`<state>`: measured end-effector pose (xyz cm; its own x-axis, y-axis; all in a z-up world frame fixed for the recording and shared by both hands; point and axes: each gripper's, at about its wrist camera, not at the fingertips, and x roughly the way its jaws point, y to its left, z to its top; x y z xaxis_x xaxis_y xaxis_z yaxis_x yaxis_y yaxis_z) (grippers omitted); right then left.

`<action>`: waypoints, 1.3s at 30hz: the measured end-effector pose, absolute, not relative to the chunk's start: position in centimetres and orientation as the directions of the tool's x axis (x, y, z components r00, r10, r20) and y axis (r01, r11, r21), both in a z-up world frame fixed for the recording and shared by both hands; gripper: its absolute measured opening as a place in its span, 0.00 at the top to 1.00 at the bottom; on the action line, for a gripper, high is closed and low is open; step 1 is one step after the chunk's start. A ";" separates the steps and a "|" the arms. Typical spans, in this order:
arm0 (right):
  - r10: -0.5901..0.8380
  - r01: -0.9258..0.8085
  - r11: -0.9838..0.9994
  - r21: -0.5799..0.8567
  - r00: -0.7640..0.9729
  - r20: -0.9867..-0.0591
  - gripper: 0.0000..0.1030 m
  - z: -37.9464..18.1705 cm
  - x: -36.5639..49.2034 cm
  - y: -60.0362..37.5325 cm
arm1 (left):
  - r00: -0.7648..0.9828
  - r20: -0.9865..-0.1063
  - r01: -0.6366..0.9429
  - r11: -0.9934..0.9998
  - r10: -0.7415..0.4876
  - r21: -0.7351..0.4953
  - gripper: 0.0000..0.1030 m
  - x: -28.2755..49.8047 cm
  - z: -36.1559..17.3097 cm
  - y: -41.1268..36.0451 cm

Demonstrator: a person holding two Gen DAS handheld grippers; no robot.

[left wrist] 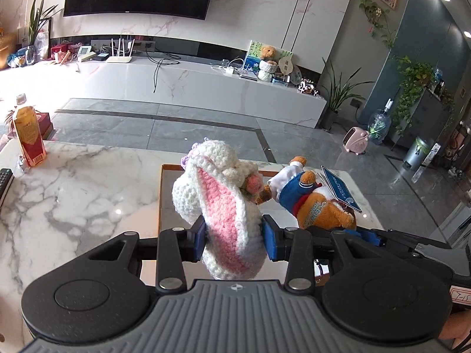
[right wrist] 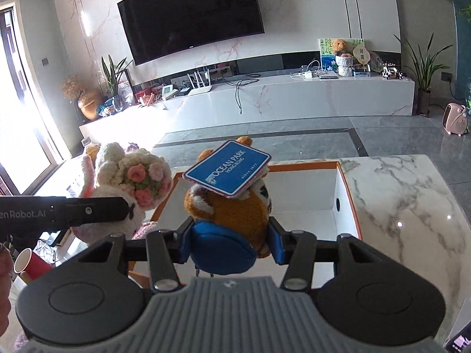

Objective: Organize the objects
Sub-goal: 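Lift both plush toys over the box rim and lower them inside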

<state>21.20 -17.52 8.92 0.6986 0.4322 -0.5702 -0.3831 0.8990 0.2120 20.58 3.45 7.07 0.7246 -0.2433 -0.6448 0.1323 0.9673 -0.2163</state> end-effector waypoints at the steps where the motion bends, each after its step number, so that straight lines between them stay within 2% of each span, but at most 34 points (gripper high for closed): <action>1: 0.426 -0.377 0.902 0.212 0.693 -0.581 0.49 8.6 22.2 -17.2 | 0.724 -0.652 0.129 0.973 -0.225 -0.193 0.56 21.3 6.7 3.1; 8: 0.428 -0.334 0.901 0.276 0.591 -0.684 0.49 4.6 29.0 -15.7 | 0.645 -0.745 0.117 0.985 -0.170 -0.124 0.56 26.9 2.8 2.5; 12: 0.397 -0.311 0.914 0.260 0.553 -0.732 0.49 2.3 32.2 -14.7 | 0.609 -0.780 0.124 0.989 -0.144 -0.085 0.56 28.7 0.8 2.5; 22: 0.360 -0.243 0.929 0.278 0.433 -0.826 0.49 -2.3 36.3 -13.8 | 0.549 -0.836 0.211 0.968 -0.001 0.138 0.56 30.0 -3.0 -0.9; 25: 0.366 -0.226 0.928 0.296 0.404 -0.839 0.49 -3.2 37.0 -13.9 | 0.525 -0.851 0.232 0.959 0.016 0.161 0.56 30.3 -3.7 -1.5; 29: 0.364 -0.231 0.928 0.294 0.388 -0.846 0.48 -3.4 37.3 -13.7 | 0.514 -0.854 0.257 0.936 0.079 0.241 0.53 30.7 -4.3 -2.6; 34: 0.357 -0.226 0.930 0.291 0.363 -0.860 0.46 -3.7 37.8 -13.6 | 0.507 -0.857 0.254 0.935 0.089 0.248 0.49 31.0 -4.2 -3.0; 37: 0.357 -0.230 0.929 0.290 0.350 -0.866 0.45 -3.7 38.0 -13.7 | 0.518 -0.854 0.275 0.935 0.050 0.222 0.43 31.2 -4.0 -2.5; 39: 0.350 -0.242 0.930 0.277 0.351 -0.869 0.43 -3.6 38.1 -13.8 | 0.525 -0.851 0.287 0.939 0.013 0.191 0.34 31.1 -3.6 -1.9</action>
